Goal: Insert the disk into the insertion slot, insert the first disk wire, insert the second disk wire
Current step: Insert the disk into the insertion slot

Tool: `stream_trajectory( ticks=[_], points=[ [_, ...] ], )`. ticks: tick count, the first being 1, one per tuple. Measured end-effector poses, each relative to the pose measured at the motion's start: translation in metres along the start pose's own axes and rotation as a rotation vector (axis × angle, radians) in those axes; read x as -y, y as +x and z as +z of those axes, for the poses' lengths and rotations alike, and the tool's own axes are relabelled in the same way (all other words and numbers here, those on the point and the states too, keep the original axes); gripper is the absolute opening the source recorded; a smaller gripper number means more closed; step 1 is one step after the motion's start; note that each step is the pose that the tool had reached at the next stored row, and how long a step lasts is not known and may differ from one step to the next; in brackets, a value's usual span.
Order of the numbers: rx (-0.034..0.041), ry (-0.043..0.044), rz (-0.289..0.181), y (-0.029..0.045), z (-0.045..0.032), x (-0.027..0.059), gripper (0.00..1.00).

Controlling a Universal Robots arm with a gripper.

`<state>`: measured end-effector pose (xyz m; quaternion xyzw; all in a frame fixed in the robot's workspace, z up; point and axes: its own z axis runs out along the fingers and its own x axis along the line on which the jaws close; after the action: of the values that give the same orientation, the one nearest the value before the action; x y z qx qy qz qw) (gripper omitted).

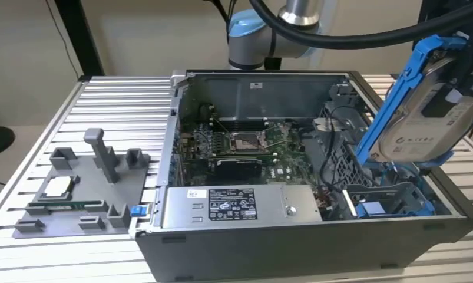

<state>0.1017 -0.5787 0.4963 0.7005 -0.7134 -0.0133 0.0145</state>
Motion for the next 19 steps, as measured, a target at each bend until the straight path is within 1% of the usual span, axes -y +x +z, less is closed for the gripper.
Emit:
stream_trajectory(
  ticks=[6, 10, 19],
  points=[
    [0.0004, 0.0000, 0.000, 0.0045, 0.0066, 0.0006, 0.00],
    [0.0006, 0.0000, 0.000, 0.0053, 0.0116, 0.0013, 0.00],
    [0.0014, -0.0001, 0.000, 0.0076, 0.0194, 0.0022, 0.00]
  ],
)
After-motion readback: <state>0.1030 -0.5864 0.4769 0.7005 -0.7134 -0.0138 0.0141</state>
